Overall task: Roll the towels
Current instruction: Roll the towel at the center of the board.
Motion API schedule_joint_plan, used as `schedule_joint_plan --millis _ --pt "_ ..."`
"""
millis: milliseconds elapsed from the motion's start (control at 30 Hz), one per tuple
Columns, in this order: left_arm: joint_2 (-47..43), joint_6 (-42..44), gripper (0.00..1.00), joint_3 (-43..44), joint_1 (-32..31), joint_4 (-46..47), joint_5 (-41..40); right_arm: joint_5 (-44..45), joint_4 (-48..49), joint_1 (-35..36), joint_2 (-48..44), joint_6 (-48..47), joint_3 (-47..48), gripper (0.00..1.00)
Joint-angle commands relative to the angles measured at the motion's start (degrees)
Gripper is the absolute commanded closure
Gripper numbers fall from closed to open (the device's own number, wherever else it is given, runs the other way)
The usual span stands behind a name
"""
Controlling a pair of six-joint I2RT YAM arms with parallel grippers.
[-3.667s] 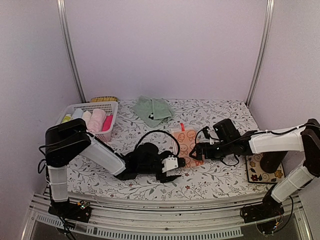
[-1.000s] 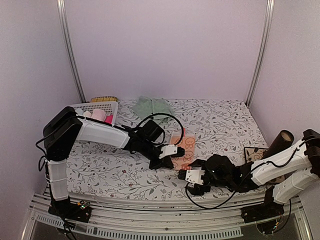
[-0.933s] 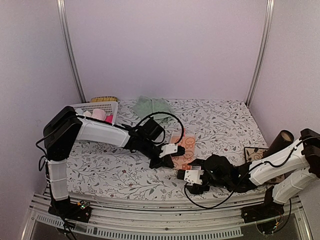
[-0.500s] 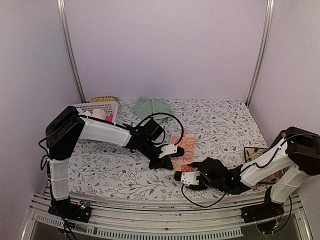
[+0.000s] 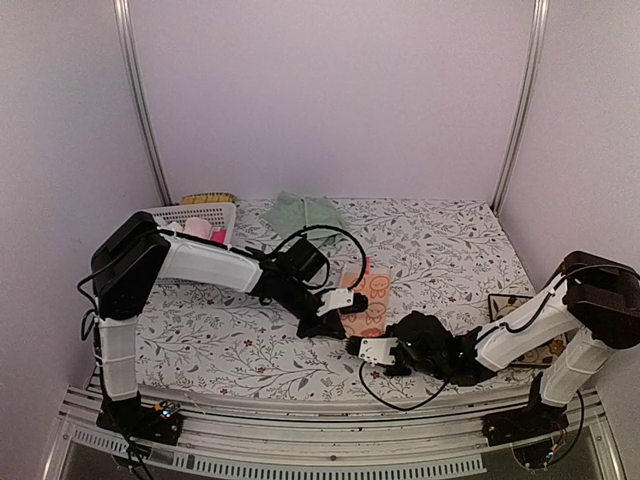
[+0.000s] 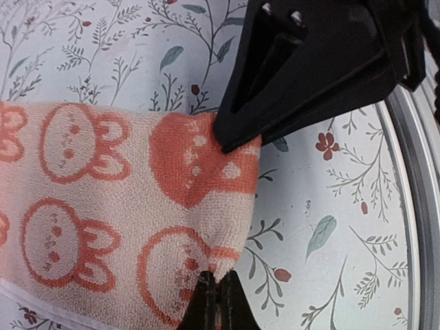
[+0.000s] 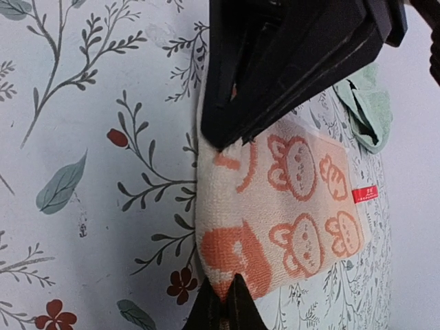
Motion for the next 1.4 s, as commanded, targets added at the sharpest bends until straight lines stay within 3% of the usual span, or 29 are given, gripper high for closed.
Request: schedule_joint_plan --millis 0,200,300,600,1000,1367 --pt "0.52 0.32 0.93 0.14 1.05 -0.35 0.44 -2.03 -3.19 -0.43 0.83 2.96 2.64 0.97" --pt "-5.65 -0.26 0.44 -5.81 1.22 6.11 -4.26 -6.11 -10.89 -1.33 -1.45 8.37 5.39 0.98" --pt "-9.14 -0.43 0.35 -8.49 1.37 9.40 -6.64 -9.58 -14.89 -1.95 -3.16 11.56 6.78 0.98" --pt "-15.58 -0.10 0.31 -15.28 1.41 19.40 -11.49 -15.00 -28.23 -5.03 -0.77 24.02 15.19 0.98" --pt "-21.21 0.83 0.30 -25.30 1.52 35.42 -17.96 -23.56 -33.59 -8.80 -1.12 31.07 19.40 0.98" --pt "-18.97 -0.08 0.30 -25.09 1.59 36.32 -14.30 -28.46 -35.87 -12.38 1.65 44.07 21.42 0.98"
